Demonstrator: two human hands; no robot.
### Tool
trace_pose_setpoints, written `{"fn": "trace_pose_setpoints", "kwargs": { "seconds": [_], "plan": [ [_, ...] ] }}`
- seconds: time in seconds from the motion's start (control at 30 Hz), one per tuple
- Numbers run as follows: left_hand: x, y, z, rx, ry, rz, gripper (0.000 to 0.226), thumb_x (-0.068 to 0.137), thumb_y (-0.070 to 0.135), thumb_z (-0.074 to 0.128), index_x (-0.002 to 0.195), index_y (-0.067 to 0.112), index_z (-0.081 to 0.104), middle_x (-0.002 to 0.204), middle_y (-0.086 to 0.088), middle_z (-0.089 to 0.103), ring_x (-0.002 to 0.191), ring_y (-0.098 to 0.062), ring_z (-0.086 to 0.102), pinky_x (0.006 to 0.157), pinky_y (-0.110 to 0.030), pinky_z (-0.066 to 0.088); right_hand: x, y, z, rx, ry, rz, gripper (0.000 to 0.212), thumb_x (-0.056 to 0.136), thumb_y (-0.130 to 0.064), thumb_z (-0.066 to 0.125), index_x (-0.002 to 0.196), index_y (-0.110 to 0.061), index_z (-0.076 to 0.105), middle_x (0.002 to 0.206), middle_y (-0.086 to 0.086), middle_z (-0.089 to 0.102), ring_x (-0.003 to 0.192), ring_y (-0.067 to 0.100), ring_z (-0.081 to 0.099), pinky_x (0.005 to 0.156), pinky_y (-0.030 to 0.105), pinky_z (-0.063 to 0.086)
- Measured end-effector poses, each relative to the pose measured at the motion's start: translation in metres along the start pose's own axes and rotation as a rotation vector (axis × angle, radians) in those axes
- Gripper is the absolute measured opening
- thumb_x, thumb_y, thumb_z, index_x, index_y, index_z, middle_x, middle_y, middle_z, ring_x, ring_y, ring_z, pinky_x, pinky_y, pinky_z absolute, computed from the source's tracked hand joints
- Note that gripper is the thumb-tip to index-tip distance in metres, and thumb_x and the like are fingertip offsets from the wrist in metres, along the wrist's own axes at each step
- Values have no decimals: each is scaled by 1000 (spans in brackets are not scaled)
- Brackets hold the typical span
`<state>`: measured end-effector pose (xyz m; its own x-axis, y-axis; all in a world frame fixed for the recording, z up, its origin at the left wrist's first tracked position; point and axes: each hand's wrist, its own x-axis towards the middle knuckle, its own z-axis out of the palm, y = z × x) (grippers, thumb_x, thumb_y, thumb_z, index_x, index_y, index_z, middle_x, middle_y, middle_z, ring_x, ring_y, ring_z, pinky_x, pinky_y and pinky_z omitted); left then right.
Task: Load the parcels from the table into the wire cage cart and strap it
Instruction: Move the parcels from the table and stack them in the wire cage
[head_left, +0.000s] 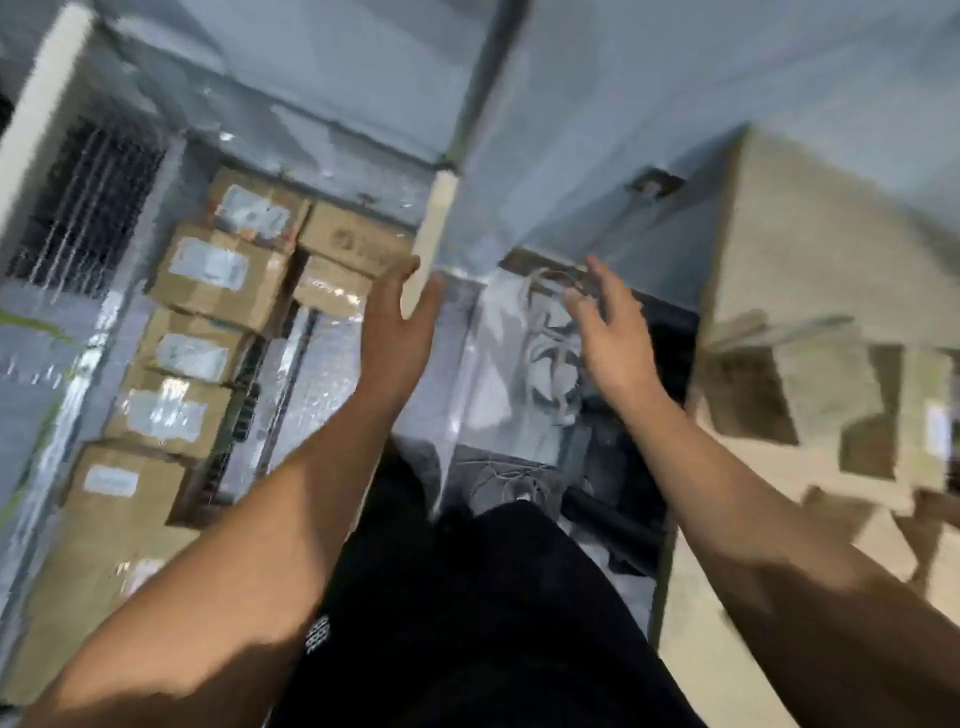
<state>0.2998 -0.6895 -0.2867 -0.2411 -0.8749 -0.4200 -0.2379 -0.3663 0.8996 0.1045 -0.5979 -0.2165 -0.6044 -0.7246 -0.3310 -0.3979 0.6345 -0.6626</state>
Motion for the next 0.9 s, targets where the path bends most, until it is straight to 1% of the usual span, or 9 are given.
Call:
{"fn": "trace_pose_setpoints", "kwargs": {
  "seconds": [0.1, 0.17, 0.27, 0.33, 0.4, 0.47, 0.6, 0.8, 0.9],
  "plan": [
    [-46, 30, 52, 6, -147, 111, 37, 103, 45, 60, 137, 31, 57, 133, 19, 52, 129, 0, 47, 106, -15, 34, -59, 41, -70, -98, 164, 37, 67, 94, -46, 54, 153, -15, 49, 154, 7, 52, 142, 17, 45, 122, 36, 30],
    [-80, 45, 91, 11, -268, 176, 32, 101, 49, 60, 131, 39, 56, 126, 30, 52, 119, 16, 47, 101, -7, 34, -97, 70, -109, -119, 248, 80, 66, 95, -45, 56, 153, -15, 49, 153, 10, 53, 143, 23, 45, 121, 34, 28],
    [-136, 60, 142, 65, -459, 251, 44, 96, 60, 57, 135, 40, 56, 127, 25, 55, 108, 29, 46, 83, 6, 33, -157, 113, -153, -73, 378, 153, 58, 102, -39, 61, 155, -18, 46, 155, 8, 50, 144, 24, 43, 117, 29, 29],
    [-174, 67, 170, 112, -562, 303, 58, 92, 67, 55, 142, 40, 54, 134, 20, 54, 114, 21, 49, 86, 1, 37, -200, 138, -171, -34, 454, 187, 57, 104, -37, 59, 156, -18, 43, 158, 7, 46, 148, 25, 39, 123, 39, 28],
    [-212, 67, 193, 139, -620, 317, 66, 86, 74, 53, 144, 41, 53, 146, 17, 51, 129, 4, 49, 101, -17, 40, -242, 161, -183, 7, 516, 200, 57, 104, -33, 61, 155, -13, 44, 158, 11, 47, 147, 26, 40, 123, 41, 29],
    [-248, 63, 209, 171, -672, 328, 72, 84, 77, 53, 145, 38, 51, 151, 12, 48, 136, -7, 47, 110, -31, 41, -282, 183, -188, 78, 574, 244, 56, 103, -32, 61, 155, -14, 46, 154, 10, 51, 144, 24, 43, 119, 36, 32],
    [-304, 51, 231, 276, -726, 360, 58, 93, 69, 58, 141, 39, 50, 152, 12, 46, 136, -9, 45, 115, -43, 41, -346, 223, -190, 254, 655, 372, 57, 102, -41, 61, 154, -23, 47, 158, 1, 46, 147, 19, 39, 111, 26, 29],
    [-331, 50, 253, 401, -782, 475, 45, 94, 65, 60, 134, 44, 51, 148, 14, 48, 131, -1, 42, 112, -33, 36, -368, 252, -208, 366, 738, 401, 60, 101, -47, 60, 155, -26, 45, 158, 3, 46, 148, 23, 36, 122, 44, 32],
    [-322, 59, 267, 434, -737, 509, 41, 95, 63, 61, 130, 44, 51, 141, 13, 49, 126, -3, 45, 102, -29, 36, -353, 252, -216, 419, 742, 391, 60, 101, -47, 59, 155, -28, 44, 159, 2, 44, 148, 21, 35, 121, 41, 31]
  ]
}}
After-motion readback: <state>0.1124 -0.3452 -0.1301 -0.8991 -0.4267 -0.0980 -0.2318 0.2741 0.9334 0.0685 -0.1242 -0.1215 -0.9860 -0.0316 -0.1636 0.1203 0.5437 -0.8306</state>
